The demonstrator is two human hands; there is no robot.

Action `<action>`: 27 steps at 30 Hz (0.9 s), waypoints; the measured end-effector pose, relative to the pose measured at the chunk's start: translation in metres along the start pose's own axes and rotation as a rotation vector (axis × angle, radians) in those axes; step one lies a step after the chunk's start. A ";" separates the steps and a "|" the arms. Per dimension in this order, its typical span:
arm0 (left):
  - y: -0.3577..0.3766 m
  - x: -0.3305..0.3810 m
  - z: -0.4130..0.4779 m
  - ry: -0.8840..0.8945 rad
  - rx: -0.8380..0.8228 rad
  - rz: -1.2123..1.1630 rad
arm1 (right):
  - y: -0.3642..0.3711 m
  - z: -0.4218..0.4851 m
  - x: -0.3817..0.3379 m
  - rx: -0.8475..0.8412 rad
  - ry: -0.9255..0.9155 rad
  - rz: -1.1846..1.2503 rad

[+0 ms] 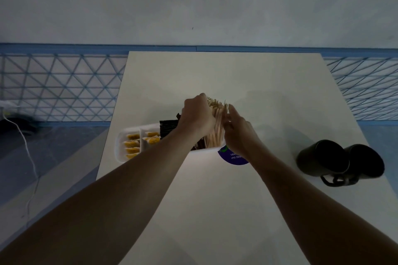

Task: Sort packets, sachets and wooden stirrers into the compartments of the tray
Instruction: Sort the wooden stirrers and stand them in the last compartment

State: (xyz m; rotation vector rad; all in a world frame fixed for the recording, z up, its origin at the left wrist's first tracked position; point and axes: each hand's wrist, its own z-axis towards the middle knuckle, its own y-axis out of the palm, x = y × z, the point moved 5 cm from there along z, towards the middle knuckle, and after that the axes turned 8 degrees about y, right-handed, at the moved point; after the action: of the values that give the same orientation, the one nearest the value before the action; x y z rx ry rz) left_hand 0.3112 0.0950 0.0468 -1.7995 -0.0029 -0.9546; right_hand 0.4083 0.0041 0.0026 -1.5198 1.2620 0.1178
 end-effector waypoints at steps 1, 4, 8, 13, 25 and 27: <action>-0.001 0.001 0.000 -0.004 -0.004 0.000 | 0.001 -0.002 -0.005 0.000 -0.033 -0.013; -0.003 0.003 -0.002 -0.006 0.005 -0.028 | 0.004 -0.009 -0.022 0.054 -0.190 -0.106; -0.007 0.002 -0.004 0.029 0.057 -0.076 | 0.004 -0.010 -0.026 0.130 -0.318 -0.204; -0.003 0.004 -0.005 0.023 -0.004 -0.022 | 0.007 -0.010 -0.019 0.067 -0.262 -0.282; -0.019 0.002 -0.009 0.031 0.015 -0.030 | 0.008 -0.007 0.000 0.010 -0.032 -0.190; -0.024 0.003 -0.013 0.035 0.023 -0.043 | 0.007 -0.007 0.004 0.007 0.014 -0.190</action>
State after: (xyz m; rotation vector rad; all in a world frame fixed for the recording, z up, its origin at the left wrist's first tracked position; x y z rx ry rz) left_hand 0.2951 0.0943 0.0689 -1.7680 -0.0302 -1.0130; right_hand 0.4011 -0.0021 -0.0018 -1.6287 1.1215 -0.0210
